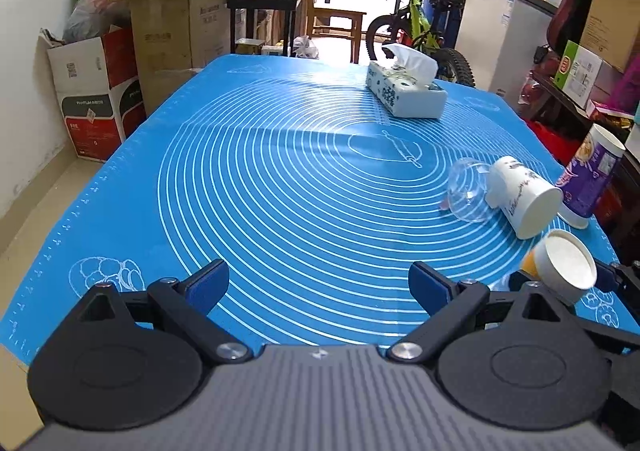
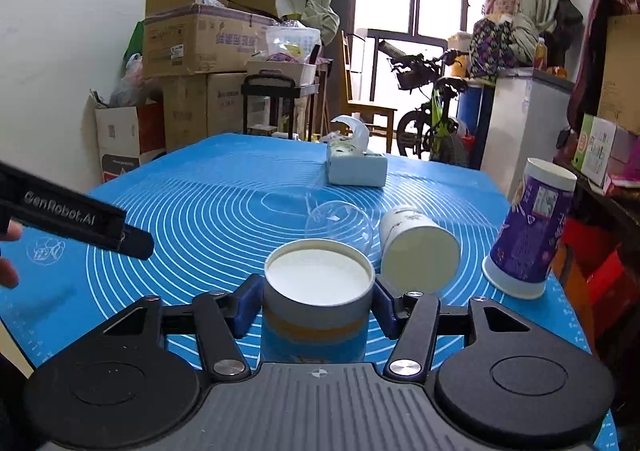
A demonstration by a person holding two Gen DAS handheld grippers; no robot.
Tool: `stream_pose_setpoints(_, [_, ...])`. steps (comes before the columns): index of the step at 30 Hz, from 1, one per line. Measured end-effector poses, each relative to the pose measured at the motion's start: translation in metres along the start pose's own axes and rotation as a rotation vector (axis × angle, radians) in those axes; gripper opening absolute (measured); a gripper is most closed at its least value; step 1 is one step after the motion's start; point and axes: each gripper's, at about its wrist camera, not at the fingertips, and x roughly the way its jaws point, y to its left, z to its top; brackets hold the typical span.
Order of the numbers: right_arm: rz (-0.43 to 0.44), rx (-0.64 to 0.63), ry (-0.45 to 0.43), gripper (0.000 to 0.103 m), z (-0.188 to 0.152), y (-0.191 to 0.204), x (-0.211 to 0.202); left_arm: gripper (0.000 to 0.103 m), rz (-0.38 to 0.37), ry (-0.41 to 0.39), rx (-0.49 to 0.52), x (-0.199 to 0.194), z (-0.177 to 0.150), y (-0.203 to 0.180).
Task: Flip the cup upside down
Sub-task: 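Rotate the held cup rim-down and set it on the mat with the right gripper, then open the right gripper and pull it back from the cup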
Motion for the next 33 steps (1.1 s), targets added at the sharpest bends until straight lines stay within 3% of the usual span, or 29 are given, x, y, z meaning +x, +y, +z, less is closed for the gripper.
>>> stream_pose_setpoints(5, [0.014,0.015,0.001,0.082,0.001,-0.003,-0.013,0.096,0.013,-0.023,0.024,-0.009,-0.006,-0.008])
stream_pose_setpoints(11, [0.025,0.075,0.023,0.089,-0.004,-0.016,-0.042,0.096,-0.01,-0.026,0.057,-0.023,-0.021,-0.022])
stream_pose_setpoints(16, [-0.002,0.094,0.038,0.09,-0.014,-0.026,-0.067,0.096,-0.01,-0.048,0.098,-0.041,-0.035,-0.038])
stream_pose_setpoints(22, [-0.011,0.097,0.069,0.09,-0.028,-0.032,-0.093,0.096,-0.016,-0.021,0.104,-0.054,-0.05,-0.045])
stream_pose_setpoints(33, [-0.009,0.116,0.079,0.09,-0.038,-0.036,-0.116,0.096,-0.025,-0.054,0.14,-0.072,-0.066,-0.056])
